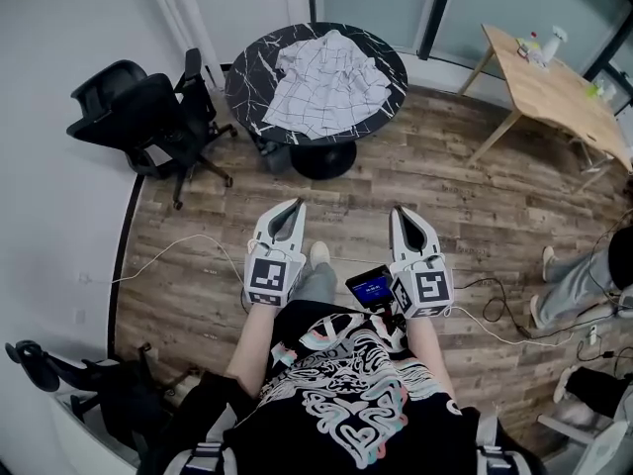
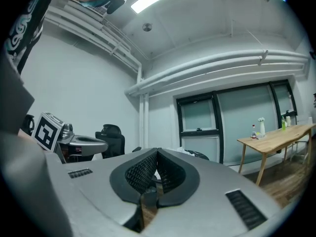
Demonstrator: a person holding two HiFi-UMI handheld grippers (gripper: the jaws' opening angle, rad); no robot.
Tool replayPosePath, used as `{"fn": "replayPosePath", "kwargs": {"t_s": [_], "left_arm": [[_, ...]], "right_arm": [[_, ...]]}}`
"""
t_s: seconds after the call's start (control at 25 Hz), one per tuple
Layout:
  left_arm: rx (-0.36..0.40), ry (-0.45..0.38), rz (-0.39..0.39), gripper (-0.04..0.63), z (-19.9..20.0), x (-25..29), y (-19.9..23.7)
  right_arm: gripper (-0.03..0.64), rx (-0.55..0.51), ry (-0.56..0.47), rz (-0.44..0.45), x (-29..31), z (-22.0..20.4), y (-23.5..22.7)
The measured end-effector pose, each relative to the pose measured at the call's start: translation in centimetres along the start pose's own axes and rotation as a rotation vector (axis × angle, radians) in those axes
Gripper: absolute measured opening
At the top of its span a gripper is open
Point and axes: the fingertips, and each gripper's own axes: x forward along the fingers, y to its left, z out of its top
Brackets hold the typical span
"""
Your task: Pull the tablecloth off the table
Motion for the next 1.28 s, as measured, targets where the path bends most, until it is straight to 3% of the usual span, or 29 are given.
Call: {"fn": "replayPosePath", "kwargs": {"t_s": [0.64, 1.28], "left_arm": [[0.048, -0.025, 0.001, 0.021, 1.0, 11.9, 3.7], [0.004, 0.018, 0.024, 0.021, 0.5, 25.4, 14.2]], "right_arm": [[0.018, 0.01, 0.007, -0.032, 8.8, 0.0, -6.3], [0.018, 0.034, 0.11, -0.011, 25.4, -1.5, -11.6]]}}
